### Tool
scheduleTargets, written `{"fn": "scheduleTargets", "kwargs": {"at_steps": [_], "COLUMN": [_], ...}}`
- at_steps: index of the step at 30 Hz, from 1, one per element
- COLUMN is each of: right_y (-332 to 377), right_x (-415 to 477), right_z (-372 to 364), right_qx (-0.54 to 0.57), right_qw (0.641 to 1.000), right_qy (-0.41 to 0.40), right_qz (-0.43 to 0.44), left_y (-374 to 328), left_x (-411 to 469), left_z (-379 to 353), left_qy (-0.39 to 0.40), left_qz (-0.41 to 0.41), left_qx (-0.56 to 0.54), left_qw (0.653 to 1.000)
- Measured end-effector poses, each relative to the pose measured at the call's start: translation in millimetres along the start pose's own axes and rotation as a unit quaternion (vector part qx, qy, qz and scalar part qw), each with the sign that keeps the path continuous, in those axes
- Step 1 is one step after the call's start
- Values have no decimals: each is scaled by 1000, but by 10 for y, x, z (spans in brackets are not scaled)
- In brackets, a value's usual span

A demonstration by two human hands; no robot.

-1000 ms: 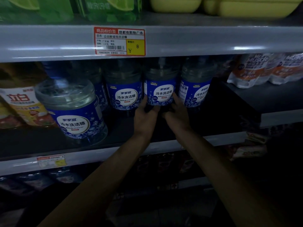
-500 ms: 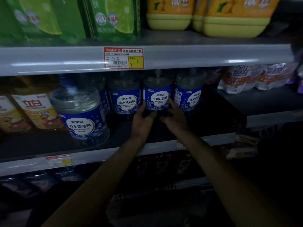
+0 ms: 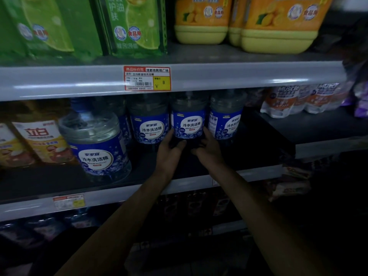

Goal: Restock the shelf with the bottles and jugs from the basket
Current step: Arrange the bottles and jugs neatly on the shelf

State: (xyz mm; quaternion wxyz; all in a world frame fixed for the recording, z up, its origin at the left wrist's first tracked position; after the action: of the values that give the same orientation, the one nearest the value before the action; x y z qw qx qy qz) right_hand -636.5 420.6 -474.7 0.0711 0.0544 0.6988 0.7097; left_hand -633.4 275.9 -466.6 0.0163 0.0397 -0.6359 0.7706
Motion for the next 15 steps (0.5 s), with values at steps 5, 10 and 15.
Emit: {"fn": "scheduleTargets", "kwargs": {"at_steps": [5,10,15], "right_y": [-42,-113,-106], "right_x": [40,115,117], "right_z": [-17,-23,0], "right_qx": [-2,5,-5], "right_qw": [1000,1000,1000], "right_qy": [-7,-10,7], "right_qz": [7,8,1], "left_y": [39,33,22], "left_x": [30,39,22], "left_z": [-22,-26,-26], "left_qy": [3,4,14], "left_qz": [-8,-19,-11], "left_qx": [11,21,24], "left_qw": [1000,1000,1000]}}
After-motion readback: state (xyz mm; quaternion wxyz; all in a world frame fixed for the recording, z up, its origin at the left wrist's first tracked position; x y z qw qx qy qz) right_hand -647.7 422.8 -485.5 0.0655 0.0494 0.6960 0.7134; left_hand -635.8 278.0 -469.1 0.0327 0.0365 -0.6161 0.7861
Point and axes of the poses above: each hand's wrist, its own x-axis towards the middle knuckle, its own z-axis out of the back of the hand, y = z × x, the point moved 7 cm from there along x, towards the middle knuckle, and after that the axes turned 9 degrees about x, right-handed, at the moved point
